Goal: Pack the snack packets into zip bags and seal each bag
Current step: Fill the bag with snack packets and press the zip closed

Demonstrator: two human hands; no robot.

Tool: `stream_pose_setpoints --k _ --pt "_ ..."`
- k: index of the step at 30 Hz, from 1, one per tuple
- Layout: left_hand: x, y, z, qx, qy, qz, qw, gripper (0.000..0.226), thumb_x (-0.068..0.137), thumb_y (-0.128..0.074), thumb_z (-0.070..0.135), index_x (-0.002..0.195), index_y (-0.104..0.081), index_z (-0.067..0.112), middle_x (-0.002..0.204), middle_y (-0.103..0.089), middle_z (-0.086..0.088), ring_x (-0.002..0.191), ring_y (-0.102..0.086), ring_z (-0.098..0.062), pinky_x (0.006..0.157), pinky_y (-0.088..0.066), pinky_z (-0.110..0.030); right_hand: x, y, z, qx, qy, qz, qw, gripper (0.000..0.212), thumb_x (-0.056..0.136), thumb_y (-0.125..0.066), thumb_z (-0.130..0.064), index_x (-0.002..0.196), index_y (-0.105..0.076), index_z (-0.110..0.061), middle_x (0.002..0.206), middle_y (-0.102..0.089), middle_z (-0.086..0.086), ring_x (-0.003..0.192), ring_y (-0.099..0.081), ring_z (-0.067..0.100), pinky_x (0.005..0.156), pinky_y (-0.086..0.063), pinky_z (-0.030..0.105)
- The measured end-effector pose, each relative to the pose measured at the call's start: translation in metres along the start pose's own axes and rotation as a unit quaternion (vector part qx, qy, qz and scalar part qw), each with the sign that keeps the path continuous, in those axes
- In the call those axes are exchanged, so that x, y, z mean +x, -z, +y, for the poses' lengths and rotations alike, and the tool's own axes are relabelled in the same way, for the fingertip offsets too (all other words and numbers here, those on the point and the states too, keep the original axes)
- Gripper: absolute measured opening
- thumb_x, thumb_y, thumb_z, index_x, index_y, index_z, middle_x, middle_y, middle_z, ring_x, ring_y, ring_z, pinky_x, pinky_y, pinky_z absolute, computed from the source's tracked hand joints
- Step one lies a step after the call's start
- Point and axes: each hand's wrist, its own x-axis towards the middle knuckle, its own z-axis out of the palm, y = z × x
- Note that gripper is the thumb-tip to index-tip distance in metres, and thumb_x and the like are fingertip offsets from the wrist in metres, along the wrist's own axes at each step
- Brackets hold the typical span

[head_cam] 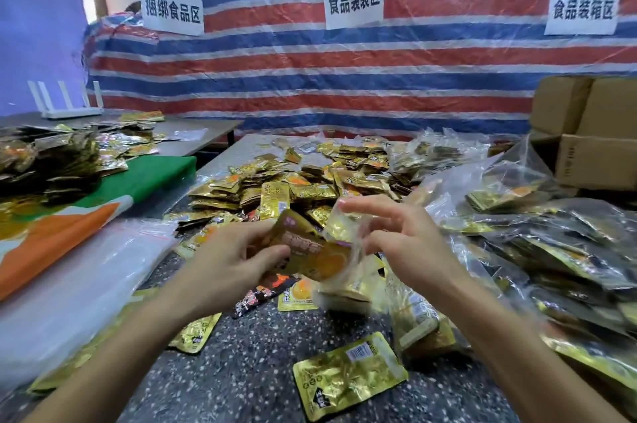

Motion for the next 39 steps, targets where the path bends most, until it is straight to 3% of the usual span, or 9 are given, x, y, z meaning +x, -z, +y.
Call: stream_pose_setpoints --k 5,9,12,15,20,27,31,35,39 --pt "0.01 0.015 0.011 -0.025 -0.075 0.02 0.997 0.018 0.097 -0.057 0.023 0.099 -0.071 0.034 0.092 -0.072 0.007 0.08 -0.065 -0.013 0.067 -0.054 -0.022 -0.001 0.002 -0.003 -0.079 0.049 -0.031 0.995 0.064 0.085 -0.051 0.007 0.112 -0.069 -0.047 0.12 -0.059 -0.028 0.088 -0.061 0.004 0.08 -0.057 0.03" --pt "0.019 0.009 0.016 0.01 -0.078 -0.018 0.997 0.015 0.098 -0.057 0.026 0.103 -0.071 0.03 0.096 -0.071 0.009 0.09 -0.064 -0.01 0.081 -0.054 -0.032 0.001 0.003 -0.007 -0.103 0.103 -0.049 0.988 0.058 0.083 -0.049 -0.001 0.128 -0.066 -0.035 0.122 -0.055 -0.027 0.09 -0.055 0.003 0.071 -0.046 0.013" --pt "0.026 0.002 0.017 0.028 -0.04 -0.014 0.999 0.02 0.098 -0.056 0.034 0.114 -0.068 0.032 0.111 -0.064 0.01 0.107 -0.059 -0.011 0.094 -0.052 -0.044 0.003 0.003 -0.009 -0.088 0.126 -0.034 0.988 0.054 0.08 -0.05 -0.009 0.127 -0.067 -0.029 0.12 -0.057 -0.025 0.093 -0.056 0.011 0.068 -0.05 0.024" --pt "0.027 -0.001 0.016 -0.009 -0.014 -0.048 0.999 0.015 0.101 -0.05 0.037 0.112 -0.06 0.041 0.104 -0.068 0.012 0.099 -0.064 -0.011 0.089 -0.055 -0.045 0.006 0.005 -0.005 -0.041 0.118 -0.03 0.992 0.059 0.086 -0.053 0.017 0.125 -0.069 -0.024 0.124 -0.06 -0.013 0.09 -0.057 0.02 0.069 -0.054 0.047" --pt "0.022 -0.004 0.012 -0.106 0.021 -0.068 0.992 0.018 0.1 -0.05 0.034 0.116 -0.059 0.036 0.108 -0.071 0.004 0.097 -0.071 -0.019 0.081 -0.061 -0.047 0.011 0.012 -0.002 0.044 0.07 -0.056 0.995 0.055 0.08 -0.065 0.011 0.12 -0.072 -0.026 0.119 -0.065 -0.012 0.082 -0.059 0.006 0.072 -0.058 0.034" --pt "0.05 0.025 0.025 -0.057 -0.024 0.027 0.998 0.019 0.085 -0.074 0.016 0.095 -0.069 0.031 0.104 -0.065 -0.006 0.088 -0.071 -0.025 0.07 -0.062 -0.038 0.035 0.028 -0.009 -0.069 0.055 -0.082 0.993 0.051 0.082 -0.069 0.012 0.109 -0.076 -0.031 0.092 -0.075 -0.004 0.072 -0.061 0.027 0.073 -0.056 0.061" --pt "0.074 0.031 0.033 0.027 -0.044 -0.029 0.998 0.024 0.072 -0.086 0.018 0.092 -0.077 0.026 0.1 -0.071 -0.002 0.094 -0.068 -0.018 0.086 -0.056 -0.047 0.057 0.037 -0.021 -0.105 0.058 -0.163 0.979 0.039 0.081 -0.075 0.005 0.103 -0.078 -0.027 0.098 -0.076 -0.007 0.071 -0.068 0.024 0.071 -0.061 0.047" --pt "0.092 0.038 0.021 0.025 -0.043 -0.106 0.993 0.032 0.065 -0.083 0.05 0.091 -0.079 0.032 0.072 -0.065 0.019 0.066 -0.058 0.005 0.065 -0.043 -0.017 0.075 0.041 -0.015 -0.137 0.061 -0.188 0.971 0.029 0.082 -0.078 -0.003 0.098 -0.079 -0.028 0.092 -0.077 -0.004 0.075 -0.073 0.013 0.07 -0.059 0.025" --pt "0.093 0.05 -0.008 -0.064 -0.03 -0.215 0.974 0.051 0.063 -0.088 0.048 0.11 -0.076 0.03 0.089 -0.069 0.009 0.083 -0.066 -0.007 0.074 -0.052 -0.021 0.08 0.054 -0.004 -0.143 0.046 -0.184 0.971 0.017 0.082 -0.079 -0.013 0.097 -0.08 -0.021 0.089 -0.078 -0.005 0.08 -0.074 0.012 0.077 -0.061 0.031"
